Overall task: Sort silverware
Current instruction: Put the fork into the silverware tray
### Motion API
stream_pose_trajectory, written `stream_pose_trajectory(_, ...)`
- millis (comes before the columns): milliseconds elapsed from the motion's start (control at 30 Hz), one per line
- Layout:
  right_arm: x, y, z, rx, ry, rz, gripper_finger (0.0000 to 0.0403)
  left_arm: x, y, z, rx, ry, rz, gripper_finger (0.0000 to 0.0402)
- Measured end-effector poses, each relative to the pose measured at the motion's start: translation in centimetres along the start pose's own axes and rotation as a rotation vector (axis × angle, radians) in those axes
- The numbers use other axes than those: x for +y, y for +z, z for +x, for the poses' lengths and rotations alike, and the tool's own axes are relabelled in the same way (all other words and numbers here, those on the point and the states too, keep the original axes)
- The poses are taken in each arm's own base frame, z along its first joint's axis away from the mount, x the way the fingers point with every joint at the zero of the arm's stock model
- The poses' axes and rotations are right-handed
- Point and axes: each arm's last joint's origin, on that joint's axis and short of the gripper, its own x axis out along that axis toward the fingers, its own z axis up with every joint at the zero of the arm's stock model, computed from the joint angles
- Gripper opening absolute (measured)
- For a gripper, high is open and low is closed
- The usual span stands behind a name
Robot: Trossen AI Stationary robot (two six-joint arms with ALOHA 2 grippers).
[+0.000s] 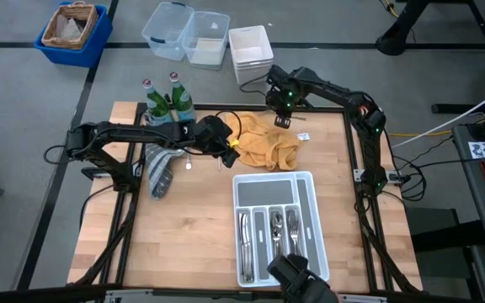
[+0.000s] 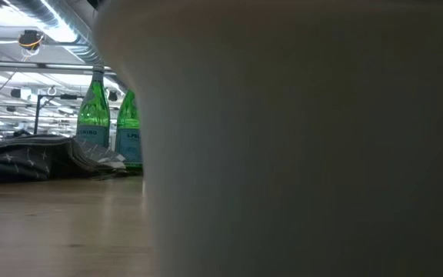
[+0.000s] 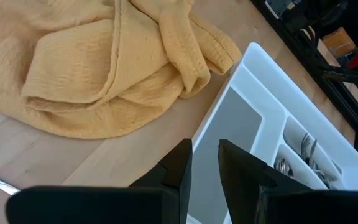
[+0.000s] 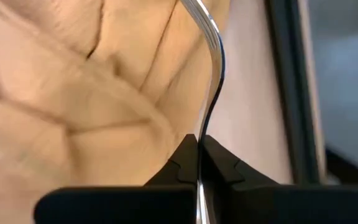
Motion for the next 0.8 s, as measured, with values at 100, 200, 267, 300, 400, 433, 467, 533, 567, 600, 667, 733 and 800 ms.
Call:
stream_pose_trajectory(100,1.3,0.1,-1.2,0.046,0.061,0.051,0.0009,0.0,0.0,0.0,0.000,0.001,0.000,0.0068)
stream_pose_trajectory(200,3.4,0.4,-2.2,0.087,0.157,0.090,0.0011,0.0,0.0,0.0,-0.006,0.010,0.009,0.0068)
stream_pose_trajectory(267,5.0,0.6,-2.7,0.102,0.213,0.109,0.0009,0.1,0.0,0.0,-0.015,0.023,0.015,0.0068)
stream_pose_trajectory(300,6.0,0.7,-3.0,0.109,0.234,0.111,0.0008,0.1,0.0,0.0,-0.017,0.029,0.015,0.0068)
stream_pose_trajectory(400,9.1,0.8,-4.4,0.120,0.284,0.099,0.0006,0.2,0.0,0.0,-0.010,0.036,0.015,0.0068)
stream_pose_trajectory(433,10.1,0.8,-4.9,0.125,0.288,0.091,0.0007,0.2,-0.1,0.0,-0.004,0.041,0.014,0.0068)
stream_pose_trajectory(467,11.3,0.8,-5.3,0.128,0.293,0.084,0.0008,0.3,-0.2,0.0,0.005,0.047,0.013,0.0068)
stream_pose_trajectory(533,13.4,0.7,-6.2,0.127,0.295,0.076,0.0009,0.4,-0.4,0.0,0.028,0.061,0.008,0.0068)
stream_pose_trajectory(567,14.5,0.6,-6.8,0.124,0.292,0.072,0.0010,0.4,-0.7,0.0,0.046,0.071,0.008,0.0068)
stream_pose_trajectory(600,15.5,0.5,-7.3,0.120,0.284,0.067,0.0010,0.4,-0.9,0.0,0.066,0.082,0.008,0.0068)
stream_pose_trajectory(667,17.7,0.1,-8.3,0.117,0.262,0.061,0.0010,0.4,-1.5,0.0,0.110,0.103,0.013,0.0068)
stream_pose_trajectory(733,19.8,-0.4,-9.3,0.120,0.237,0.067,0.0011,0.3,-2.2,-0.1,0.166,0.129,0.018,0.0068)
stream_pose_trajectory(800,22.1,-1.2,-10.3,0.116,0.210,0.065,0.0011,0.1,-3.0,-0.2,0.220,0.150,0.030,0.0068)
